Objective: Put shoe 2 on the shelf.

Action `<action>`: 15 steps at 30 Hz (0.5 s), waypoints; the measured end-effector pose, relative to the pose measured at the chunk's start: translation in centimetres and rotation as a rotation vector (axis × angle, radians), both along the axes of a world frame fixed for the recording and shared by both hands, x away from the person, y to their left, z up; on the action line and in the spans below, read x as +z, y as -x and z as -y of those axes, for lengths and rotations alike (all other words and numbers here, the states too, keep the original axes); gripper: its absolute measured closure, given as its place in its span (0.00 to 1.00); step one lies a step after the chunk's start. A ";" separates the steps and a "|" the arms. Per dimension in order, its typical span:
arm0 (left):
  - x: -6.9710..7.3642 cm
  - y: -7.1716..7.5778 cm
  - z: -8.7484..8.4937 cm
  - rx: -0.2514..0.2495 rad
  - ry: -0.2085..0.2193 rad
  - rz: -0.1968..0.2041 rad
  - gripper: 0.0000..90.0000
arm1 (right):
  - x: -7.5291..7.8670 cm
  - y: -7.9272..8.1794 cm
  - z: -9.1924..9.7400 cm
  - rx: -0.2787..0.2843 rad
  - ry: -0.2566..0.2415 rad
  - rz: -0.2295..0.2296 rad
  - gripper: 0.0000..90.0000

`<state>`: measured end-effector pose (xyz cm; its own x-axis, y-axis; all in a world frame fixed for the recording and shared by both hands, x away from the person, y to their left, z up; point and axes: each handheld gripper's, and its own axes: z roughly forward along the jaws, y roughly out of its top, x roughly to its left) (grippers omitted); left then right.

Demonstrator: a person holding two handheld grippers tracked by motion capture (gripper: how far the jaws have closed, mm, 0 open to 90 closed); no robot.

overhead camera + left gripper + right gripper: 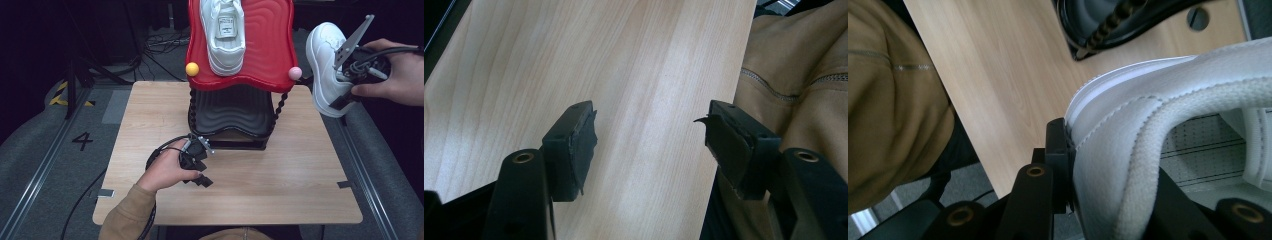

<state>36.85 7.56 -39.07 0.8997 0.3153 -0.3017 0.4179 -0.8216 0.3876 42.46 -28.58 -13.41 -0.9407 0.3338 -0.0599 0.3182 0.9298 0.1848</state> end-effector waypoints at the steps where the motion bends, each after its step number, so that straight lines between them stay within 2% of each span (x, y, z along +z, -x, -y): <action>1: 0.1 -0.1 0.0 -0.003 0.003 0.001 0.42 | 0.5 0.1 -0.2 -0.002 -0.006 0.007 0.89; 7: 0.2 -0.1 0.3 -0.017 0.003 0.000 0.42 | 2.6 0.1 -2.0 0.003 0.005 0.034 0.89; 11: 0.3 -0.1 0.2 -0.015 0.006 0.005 0.42 | 3.4 0.1 -3.3 0.018 0.025 0.058 0.89; 15: 0.3 -0.1 0.1 -0.018 0.009 0.003 0.42 | 4.2 -0.1 -4.8 0.029 0.030 0.058 0.89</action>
<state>36.97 7.44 -38.75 0.9061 0.2966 -0.3018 0.4021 -0.8255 0.3961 42.60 -23.81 -9.18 -0.9445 0.3039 -0.1244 0.2808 0.9439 0.1741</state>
